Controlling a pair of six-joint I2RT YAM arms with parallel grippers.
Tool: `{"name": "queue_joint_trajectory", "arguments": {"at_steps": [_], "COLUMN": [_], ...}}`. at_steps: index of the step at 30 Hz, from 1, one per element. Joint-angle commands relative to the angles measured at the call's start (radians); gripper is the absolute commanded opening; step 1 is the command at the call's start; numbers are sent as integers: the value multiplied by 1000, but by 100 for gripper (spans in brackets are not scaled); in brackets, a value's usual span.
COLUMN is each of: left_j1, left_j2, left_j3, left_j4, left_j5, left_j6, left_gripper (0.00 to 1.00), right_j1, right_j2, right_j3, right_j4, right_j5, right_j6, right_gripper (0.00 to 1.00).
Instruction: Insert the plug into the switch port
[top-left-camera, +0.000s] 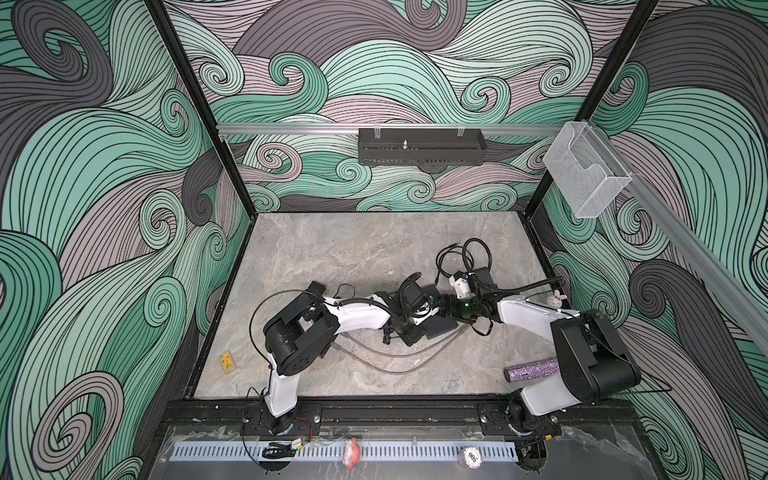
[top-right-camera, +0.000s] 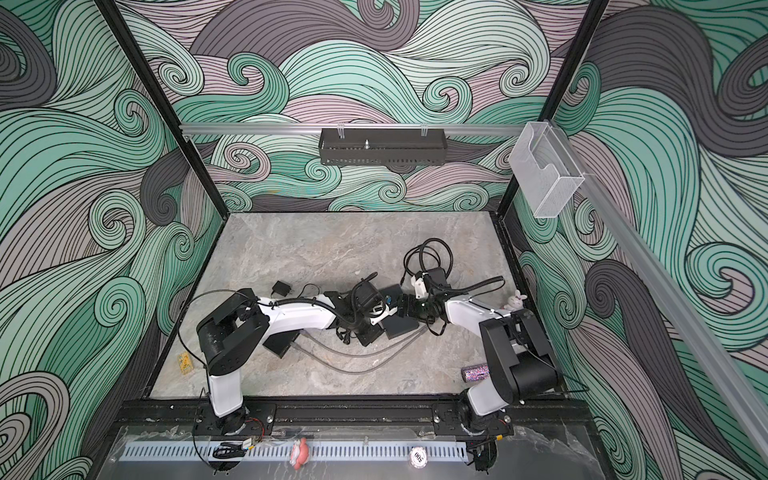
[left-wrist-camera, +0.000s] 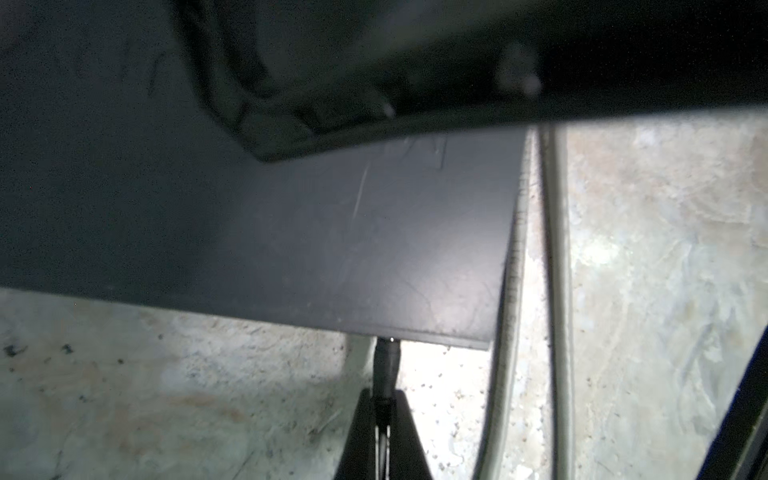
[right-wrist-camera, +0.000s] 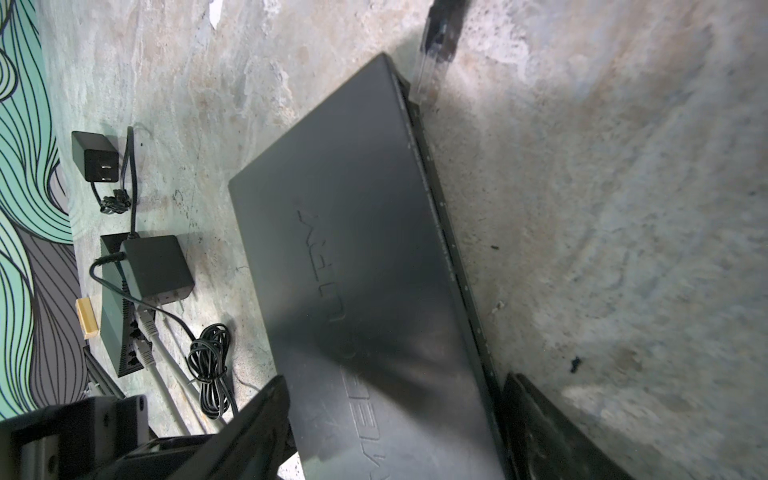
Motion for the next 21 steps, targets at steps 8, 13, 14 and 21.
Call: {"name": "queue_joint_trajectory", "arguments": {"at_steps": [8, 13, 14, 21], "left_j1": [-4, -3, -4, -3], "left_j2": [29, 38, 38, 29], "left_j3": [75, 79, 82, 107], "left_j4": [81, 89, 88, 65], "left_j5": [38, 41, 41, 39], "left_j6": [-22, -25, -24, -13], "left_gripper": [0, 0, 0, 0], "right_j1": [53, 65, 66, 85], "right_j2": [4, -4, -6, -8], "right_j3": [-43, -44, -45, -48], "right_j4": [-47, -51, -52, -51], "right_j5": [-28, -28, -26, -11], "right_j6": [65, 66, 67, 73], "right_gripper": [81, 80, 80, 80]}}
